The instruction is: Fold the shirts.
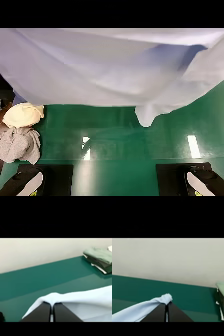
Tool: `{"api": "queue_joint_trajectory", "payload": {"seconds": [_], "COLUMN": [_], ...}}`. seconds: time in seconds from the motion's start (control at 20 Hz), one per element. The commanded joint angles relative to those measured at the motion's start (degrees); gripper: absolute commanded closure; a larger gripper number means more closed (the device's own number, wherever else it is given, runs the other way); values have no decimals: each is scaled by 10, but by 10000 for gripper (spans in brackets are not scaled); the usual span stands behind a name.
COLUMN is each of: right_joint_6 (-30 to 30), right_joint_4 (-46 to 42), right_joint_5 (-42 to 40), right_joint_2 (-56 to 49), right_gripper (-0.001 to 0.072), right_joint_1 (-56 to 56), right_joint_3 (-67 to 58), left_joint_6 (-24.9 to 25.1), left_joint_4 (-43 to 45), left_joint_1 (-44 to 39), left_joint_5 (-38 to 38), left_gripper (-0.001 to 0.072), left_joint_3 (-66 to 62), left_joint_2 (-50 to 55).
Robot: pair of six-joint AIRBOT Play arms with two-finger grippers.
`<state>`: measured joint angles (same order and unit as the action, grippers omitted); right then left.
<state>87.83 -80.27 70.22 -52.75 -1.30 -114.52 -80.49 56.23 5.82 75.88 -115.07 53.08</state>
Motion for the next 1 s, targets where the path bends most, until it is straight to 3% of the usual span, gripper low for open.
{"api": "queue_joint_trajectory", "payload": {"seconds": [0.0, 0.2, 0.3, 0.5, 0.55, 0.6, 0.65, 0.7, 0.95], "right_joint_6": [9, 9, 12, 48, 47, 47, 47, 46, -19], "right_joint_4": [-13, -7, -3, 51, 78, 113, 139, 151, 162], "right_joint_5": [52, 57, 13, -105, -116, -117, -109, -98, 14], "right_joint_2": [-60, -196, -254, -336, -351, -364, -373, -375, -326], "right_gripper": [699, 698, 696, 688, 568, 302, 254, 255, 261], "right_joint_1": [0, 0, 0, -1, -6, -10, -18, -27, -54], "right_joint_3": [42, 96, 136, 198, 201, 199, 189, 178, 161], "left_joint_6": [-1, 2, 28, 29, 29, 29, 29, 29, 29], "left_joint_4": [-5, -14, -21, -31, -31, -30, -31, -30, -8], "left_joint_1": [0, 0, 0, 0, 0, 0, 5, 14, 91], "left_joint_5": [0, -40, -94, -158, -163, -165, -160, -147, 14], "left_gripper": [684, 684, 684, 677, 376, 49, 51, 91, 93], "left_joint_3": [105, 285, 346, 362, 363, 362, 360, 352, 335], "left_joint_2": [22, 102, 158, 278, 294, 301, 302, 301, 300]}}
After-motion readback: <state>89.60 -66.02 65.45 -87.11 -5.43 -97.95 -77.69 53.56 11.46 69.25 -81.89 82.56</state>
